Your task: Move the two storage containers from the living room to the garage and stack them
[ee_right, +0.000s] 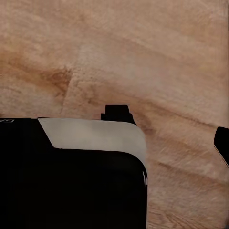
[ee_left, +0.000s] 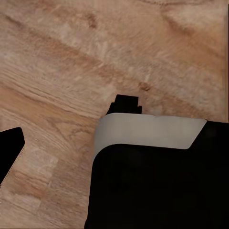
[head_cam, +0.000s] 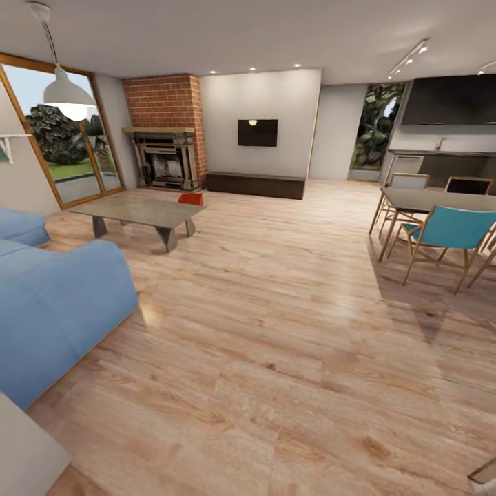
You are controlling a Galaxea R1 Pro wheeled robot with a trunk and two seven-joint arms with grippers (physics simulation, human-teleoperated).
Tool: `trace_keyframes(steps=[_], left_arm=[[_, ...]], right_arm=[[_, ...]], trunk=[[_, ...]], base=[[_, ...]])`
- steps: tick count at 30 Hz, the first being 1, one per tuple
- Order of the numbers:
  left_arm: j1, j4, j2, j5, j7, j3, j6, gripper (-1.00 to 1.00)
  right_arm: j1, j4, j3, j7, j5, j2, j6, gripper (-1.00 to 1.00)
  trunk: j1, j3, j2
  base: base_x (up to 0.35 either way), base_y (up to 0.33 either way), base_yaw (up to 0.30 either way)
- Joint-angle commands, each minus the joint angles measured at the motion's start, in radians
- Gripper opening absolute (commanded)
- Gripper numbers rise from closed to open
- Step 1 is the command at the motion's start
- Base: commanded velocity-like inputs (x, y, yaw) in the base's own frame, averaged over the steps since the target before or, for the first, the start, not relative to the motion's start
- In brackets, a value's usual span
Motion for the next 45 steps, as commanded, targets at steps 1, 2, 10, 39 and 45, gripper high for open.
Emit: trace_keyframes(steps=[1, 2, 10, 39, 45], left_arm=[[0.000, -0.001, 0.000, 0.010, 0.003, -0.004, 0.003, 1.00], [0.000, 0.000, 0.000, 0.010, 0.003, -0.004, 0.003, 1.00], [0.000, -0.001, 0.000, 0.010, 0.003, -0.004, 0.005, 1.00], [0.000, 0.000, 0.000, 0.010, 0.003, -0.004, 0.005, 1.00], [0.000, 0.000, 0.000, 0.010, 0.003, -0.004, 0.005, 1.00]], right_arm=[[-0.001, 0.003, 0.008, -0.001, -0.008, 0.001, -0.005, 1.00], [-0.001, 0.003, 0.008, -0.001, -0.008, 0.001, -0.005, 1.00], [-0.001, 0.003, 0.008, -0.001, -0.008, 0.001, -0.004, 1.00], [-0.001, 0.003, 0.008, -0.001, -0.008, 0.001, -0.005, 1.00], [-0.001, 0.003, 0.008, -0.001, -0.008, 0.001, -0.005, 1.00]], trunk=[[0.001, -0.001, 0.000], [0.001, -0.001, 0.000], [0.001, -0.001, 0.000], [0.001, -0.001, 0.000], [0.001, -0.001, 0.000]], base=[[0.324, 0.000, 0.000], [0.324, 0.000, 0.000], [0.324, 0.000, 0.000], [0.324, 0.000, 0.000], [0.324, 0.000, 0.000]])
